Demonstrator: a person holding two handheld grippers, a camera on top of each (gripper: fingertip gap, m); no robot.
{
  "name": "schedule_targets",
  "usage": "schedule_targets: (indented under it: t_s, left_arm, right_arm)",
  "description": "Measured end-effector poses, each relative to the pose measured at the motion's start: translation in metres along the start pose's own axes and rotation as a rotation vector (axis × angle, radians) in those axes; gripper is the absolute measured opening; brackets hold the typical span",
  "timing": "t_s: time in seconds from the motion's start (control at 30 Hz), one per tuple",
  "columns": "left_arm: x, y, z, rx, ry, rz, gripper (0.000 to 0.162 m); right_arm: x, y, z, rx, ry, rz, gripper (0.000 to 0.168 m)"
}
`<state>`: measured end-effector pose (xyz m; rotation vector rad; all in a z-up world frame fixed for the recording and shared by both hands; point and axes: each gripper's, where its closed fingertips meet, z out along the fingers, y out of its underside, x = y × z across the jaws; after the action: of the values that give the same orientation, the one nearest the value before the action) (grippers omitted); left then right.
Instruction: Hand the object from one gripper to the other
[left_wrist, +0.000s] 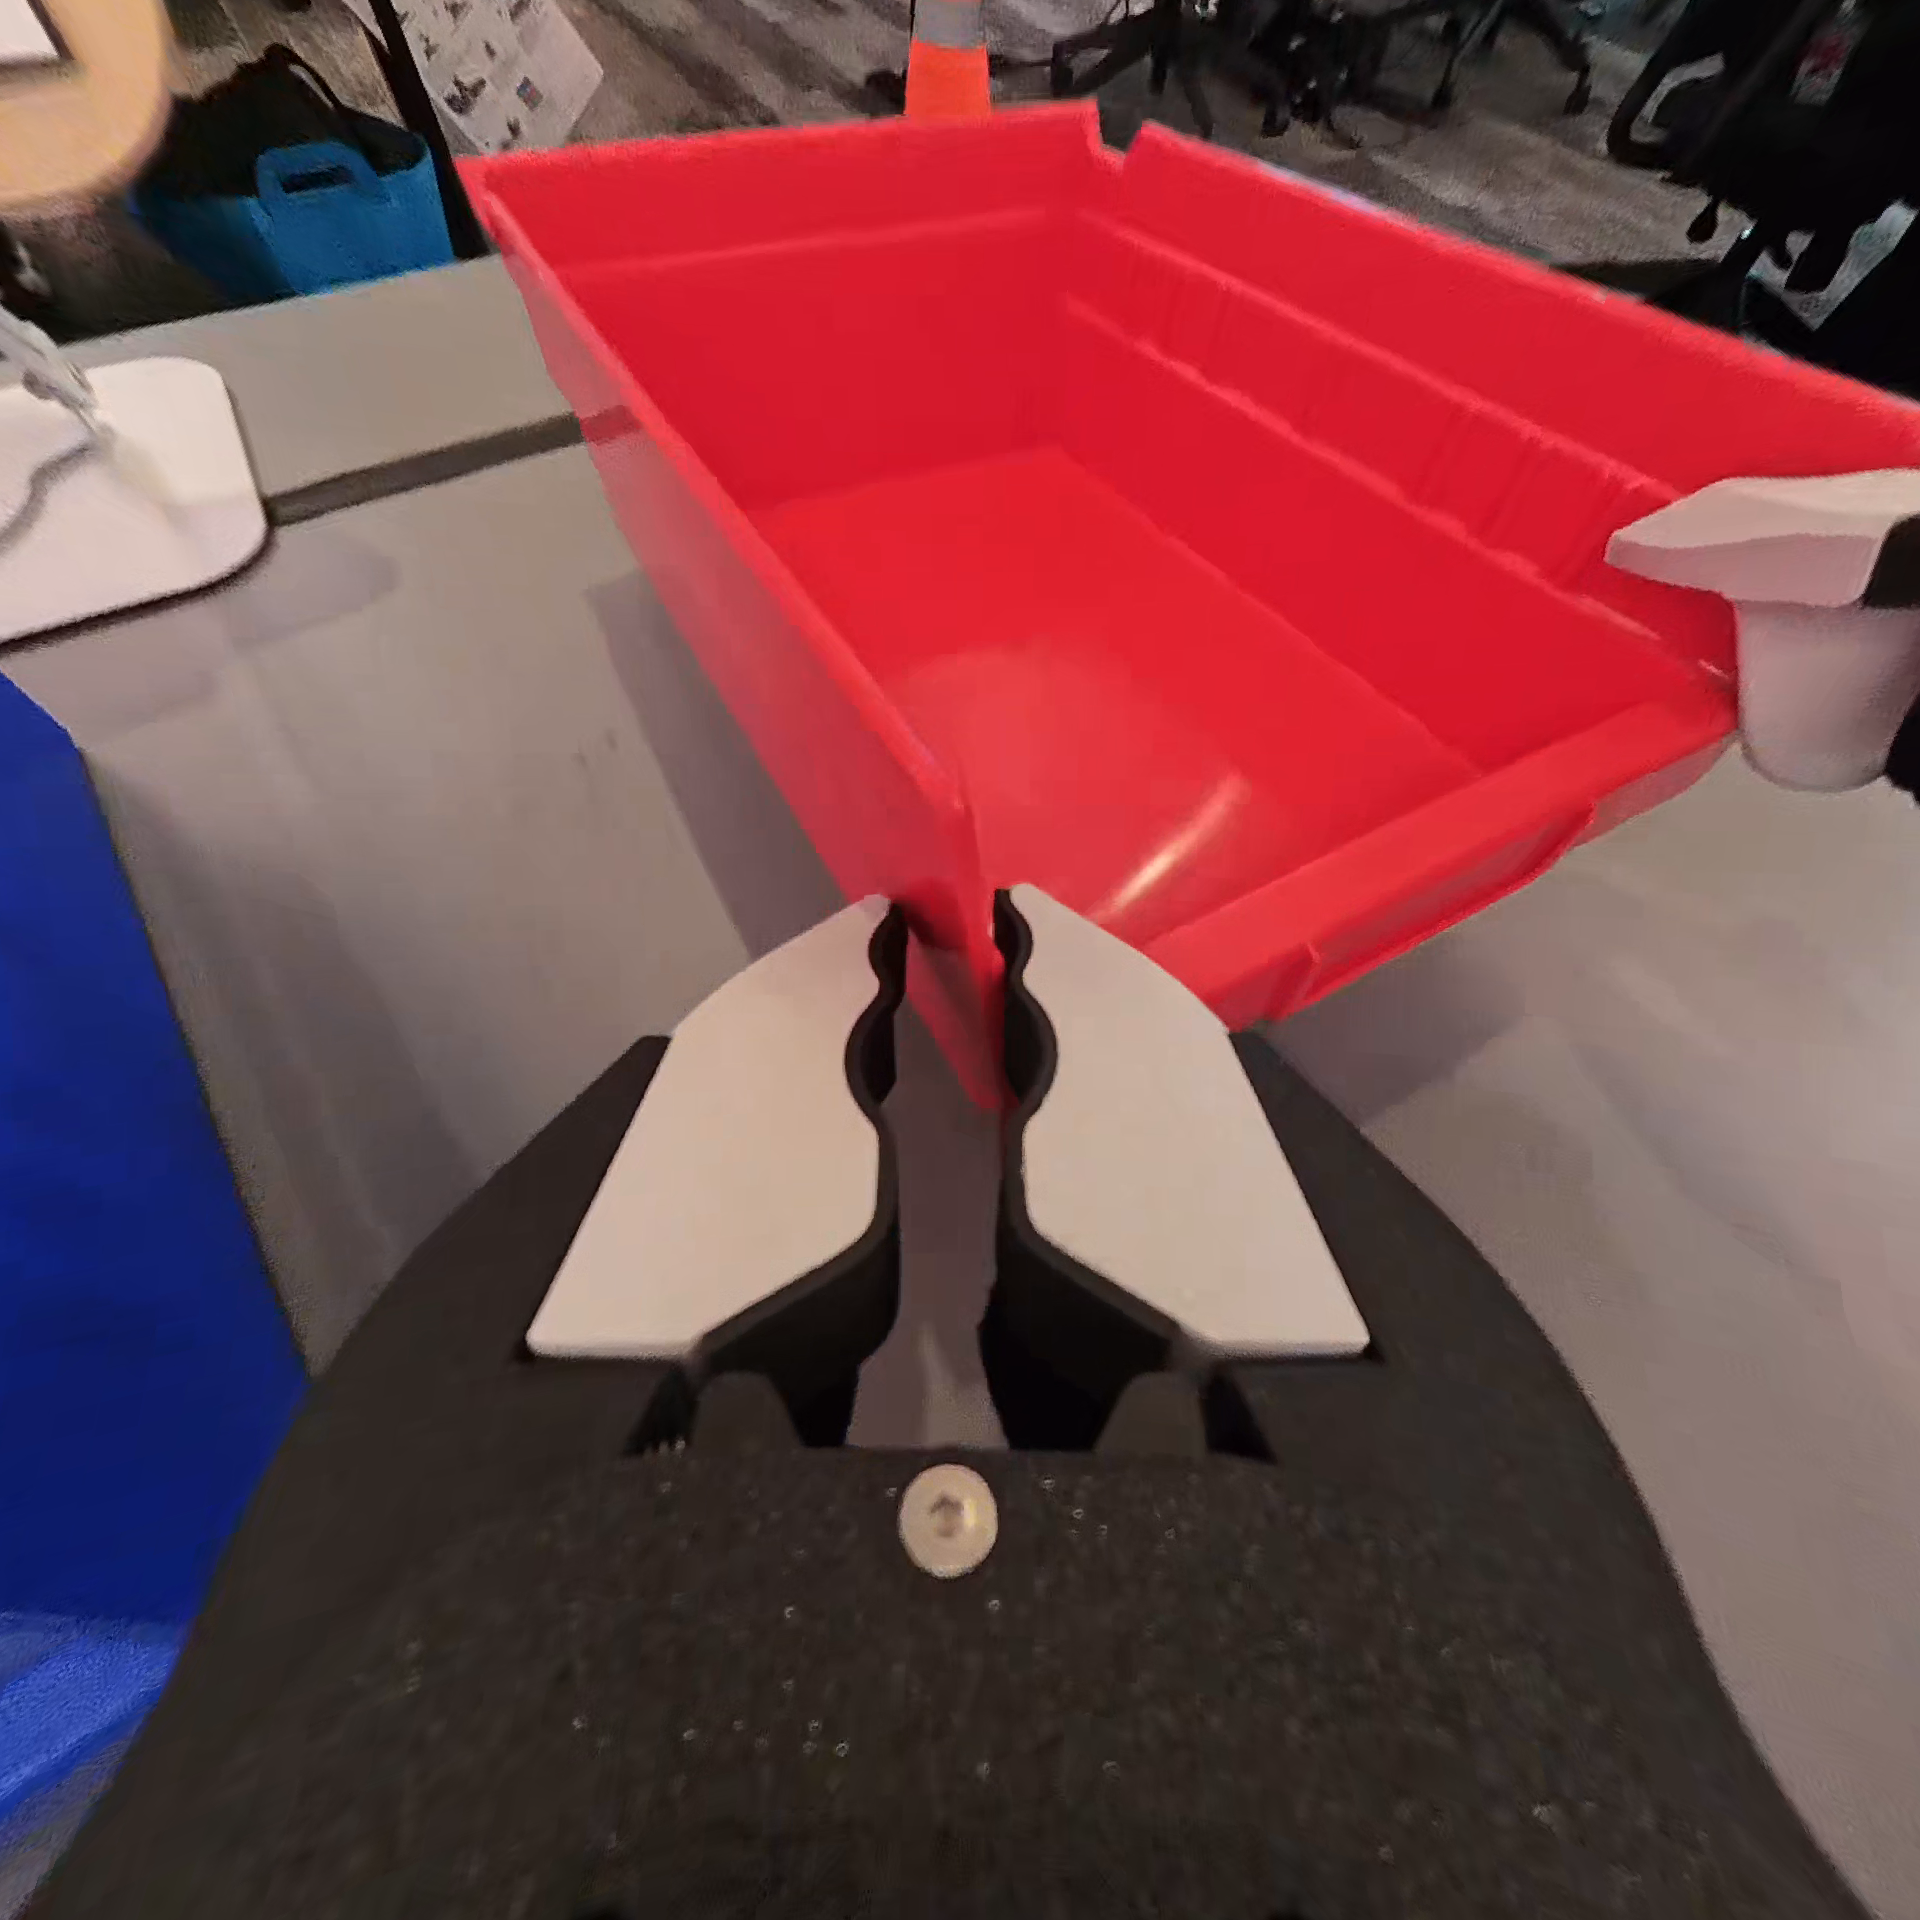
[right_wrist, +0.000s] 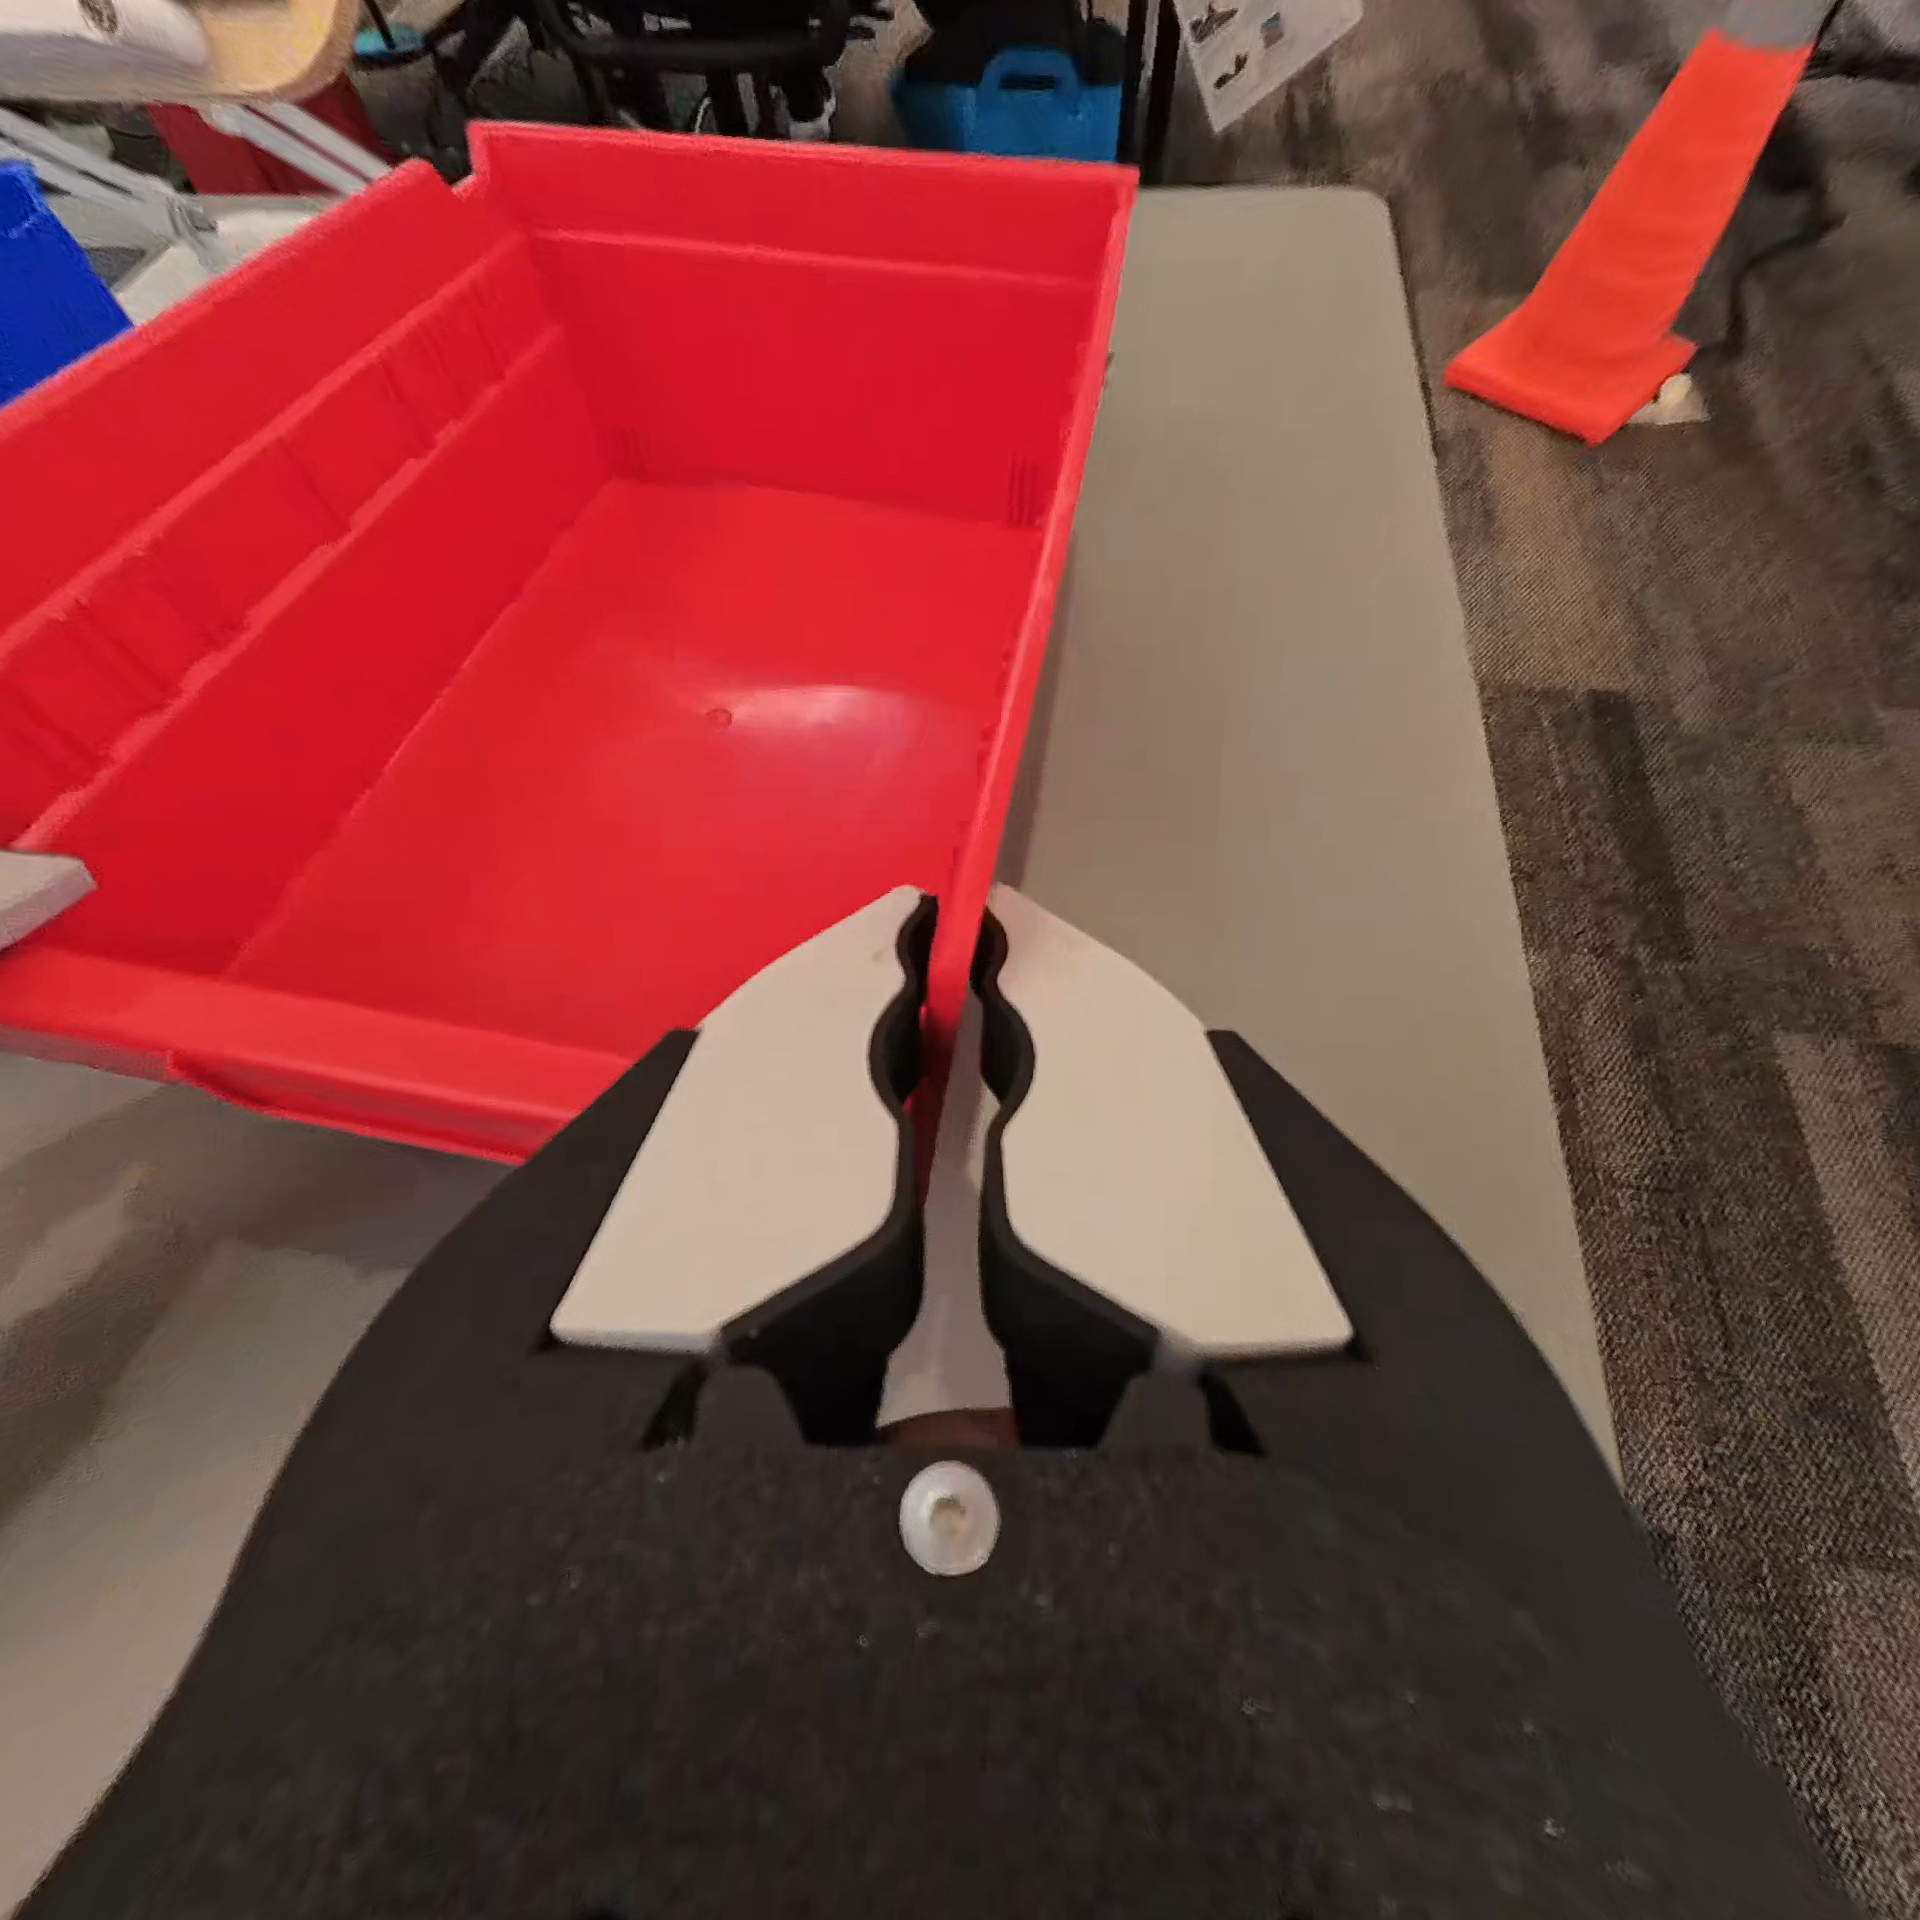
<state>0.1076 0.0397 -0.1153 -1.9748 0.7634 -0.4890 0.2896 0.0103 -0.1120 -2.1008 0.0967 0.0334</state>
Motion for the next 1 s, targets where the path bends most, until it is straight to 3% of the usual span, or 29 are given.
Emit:
schedule_targets:
  t_s: [0.17,0.47,0.53,0.6,0.7,0.83,0.9,1.0]
  left_arm:
    - [0.015,0.035,0.006,-0.058,0.073,-0.016,0.018]
    - [0.033,0.046,-0.015,-0.134,0.239,-0.016,0.025]
    - [0.036,0.045,-0.023,-0.133,0.275,-0.011,0.028]
    - [0.033,0.027,-0.042,-0.055,0.333,-0.051,0.054]
    - [0.0,-0.014,-0.092,0.101,0.364,-0.072,0.07]
    - [-0.089,-0.047,-0.165,0.22,0.265,-0.099,0.077]
    - [-0.15,-0.041,-0.189,0.224,0.109,-0.102,0.079]
    - [-0.242,-0.005,-0.205,0.198,-0.191,-0.1,0.079]
  right_arm:
    - [0.007,0.03,0.003,-0.159,0.048,-0.012,0.004]
    - [0.005,0.052,-0.026,-0.405,0.115,-0.124,0.006]
    - [0.009,0.056,-0.032,-0.458,0.159,-0.195,0.015]
    - [0.015,0.047,-0.044,-0.478,0.23,-0.284,0.029]
    - [0.003,0.008,-0.064,-0.392,0.288,-0.331,0.042]
    - [-0.07,-0.071,-0.075,-0.079,0.179,-0.443,0.042]
    - [-0.123,-0.105,-0.073,0.09,0.079,-0.495,0.043]
    - [-0.205,-0.133,-0.06,0.265,-0.115,-0.516,0.063]
